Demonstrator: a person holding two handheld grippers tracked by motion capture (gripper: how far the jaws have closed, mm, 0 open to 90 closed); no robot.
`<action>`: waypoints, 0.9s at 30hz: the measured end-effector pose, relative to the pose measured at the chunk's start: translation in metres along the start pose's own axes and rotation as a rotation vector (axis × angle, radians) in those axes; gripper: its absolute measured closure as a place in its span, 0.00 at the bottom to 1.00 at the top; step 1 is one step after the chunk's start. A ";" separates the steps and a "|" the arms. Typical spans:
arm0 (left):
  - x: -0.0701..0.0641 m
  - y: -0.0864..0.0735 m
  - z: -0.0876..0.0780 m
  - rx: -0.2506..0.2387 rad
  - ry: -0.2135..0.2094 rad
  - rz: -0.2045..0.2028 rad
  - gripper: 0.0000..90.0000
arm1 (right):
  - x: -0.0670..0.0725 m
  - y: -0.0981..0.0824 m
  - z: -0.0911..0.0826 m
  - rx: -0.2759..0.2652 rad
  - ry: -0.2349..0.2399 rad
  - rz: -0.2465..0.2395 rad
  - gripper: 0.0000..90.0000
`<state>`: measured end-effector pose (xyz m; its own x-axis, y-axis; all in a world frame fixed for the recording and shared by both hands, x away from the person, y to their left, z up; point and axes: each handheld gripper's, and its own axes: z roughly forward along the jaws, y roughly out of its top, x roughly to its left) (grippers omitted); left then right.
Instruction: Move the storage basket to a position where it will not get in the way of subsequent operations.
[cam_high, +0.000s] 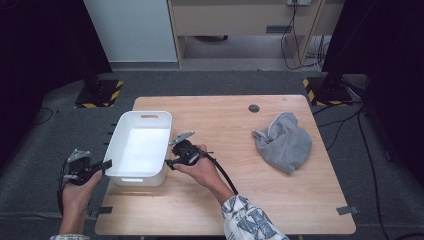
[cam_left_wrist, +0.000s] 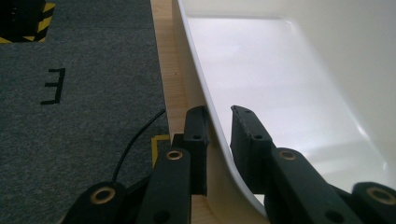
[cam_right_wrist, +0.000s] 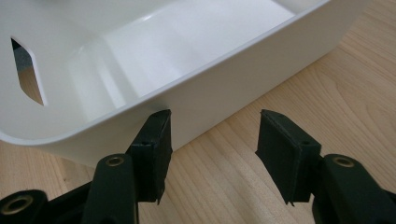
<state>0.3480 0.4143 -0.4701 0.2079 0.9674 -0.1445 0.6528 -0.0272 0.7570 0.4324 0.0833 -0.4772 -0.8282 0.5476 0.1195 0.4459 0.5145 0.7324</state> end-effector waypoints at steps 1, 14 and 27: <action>0.000 0.000 0.000 0.001 0.001 0.000 0.84 | -0.001 0.000 0.000 0.002 0.000 0.000 0.49; -0.002 -0.001 0.000 -0.004 0.002 0.001 0.83 | -0.005 0.002 0.002 0.003 -0.011 0.009 0.49; -0.005 0.005 0.000 -0.038 0.056 0.040 0.61 | -0.009 0.000 -0.008 -0.006 -0.065 -0.020 0.28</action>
<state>0.3506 0.4095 -0.4654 0.1918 0.9783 -0.0783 0.6161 -0.0579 0.7855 0.4371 0.0724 -0.4731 -0.8127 0.5794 0.0610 0.4275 0.5219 0.7382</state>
